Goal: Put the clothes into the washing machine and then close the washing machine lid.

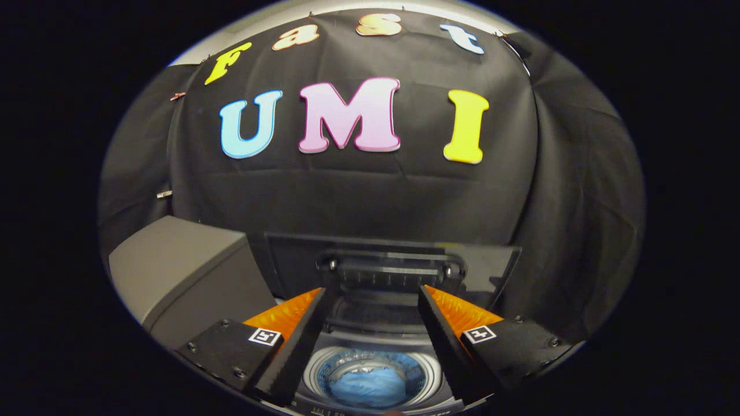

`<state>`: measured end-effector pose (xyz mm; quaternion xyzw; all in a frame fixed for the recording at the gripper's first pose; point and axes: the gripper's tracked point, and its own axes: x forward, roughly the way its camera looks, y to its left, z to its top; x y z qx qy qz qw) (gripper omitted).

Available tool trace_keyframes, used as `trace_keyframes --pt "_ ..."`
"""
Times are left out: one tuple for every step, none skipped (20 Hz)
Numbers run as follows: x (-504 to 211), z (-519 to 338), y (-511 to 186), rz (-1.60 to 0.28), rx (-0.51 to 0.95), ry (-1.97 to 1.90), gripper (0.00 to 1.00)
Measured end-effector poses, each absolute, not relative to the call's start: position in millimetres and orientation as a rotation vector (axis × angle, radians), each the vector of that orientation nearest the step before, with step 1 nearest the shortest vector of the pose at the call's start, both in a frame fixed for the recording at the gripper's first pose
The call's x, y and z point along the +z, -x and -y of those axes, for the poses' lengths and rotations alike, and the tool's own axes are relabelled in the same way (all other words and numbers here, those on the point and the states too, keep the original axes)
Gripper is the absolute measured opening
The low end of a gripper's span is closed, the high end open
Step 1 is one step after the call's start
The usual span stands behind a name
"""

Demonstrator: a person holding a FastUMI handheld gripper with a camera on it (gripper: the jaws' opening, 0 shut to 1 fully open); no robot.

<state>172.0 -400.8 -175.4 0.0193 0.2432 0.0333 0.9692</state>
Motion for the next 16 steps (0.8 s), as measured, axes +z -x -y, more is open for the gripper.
trace_keyframes --pt "-160.8 400.2 -188.0 -0.449 0.068 -0.040 0.98" --pt "-147.7 398.4 -203.7 -0.403 0.074 -0.036 0.98" --pt "-137.6 397.0 -220.4 -0.365 0.073 -0.028 0.98" --pt "-132.0 397.7 -234.6 -0.344 0.072 -0.020 0.98" --pt "-137.5 396.9 -248.0 -0.363 0.068 -0.011 0.99" --pt "-151.7 397.5 -260.6 -0.406 0.056 -0.003 0.99" --pt "-170.1 399.4 -268.7 -0.458 0.049 -0.010 0.99" --pt "-187.5 402.1 -269.8 -0.510 0.044 -0.025 0.99" --pt "-214.4 404.1 -267.3 -0.603 0.041 -0.029 0.99" --pt "-208.1 402.9 -278.5 -0.564 0.035 -0.110 1.00" --pt "-211.5 402.4 -280.1 -0.573 0.010 -0.122 1.00" --pt "-210.7 399.4 -275.4 -0.574 0.024 -0.097 0.99" --pt "-210.7 399.1 -273.5 -0.578 0.026 -0.079 1.00" --pt "-207.0 402.7 -271.4 -0.578 0.021 -0.089 1.00" --pt "-206.8 404.4 -268.3 -0.582 0.022 -0.087 1.00" --pt "-208.7 405.4 -269.2 -0.574 0.026 -0.083 1.00"
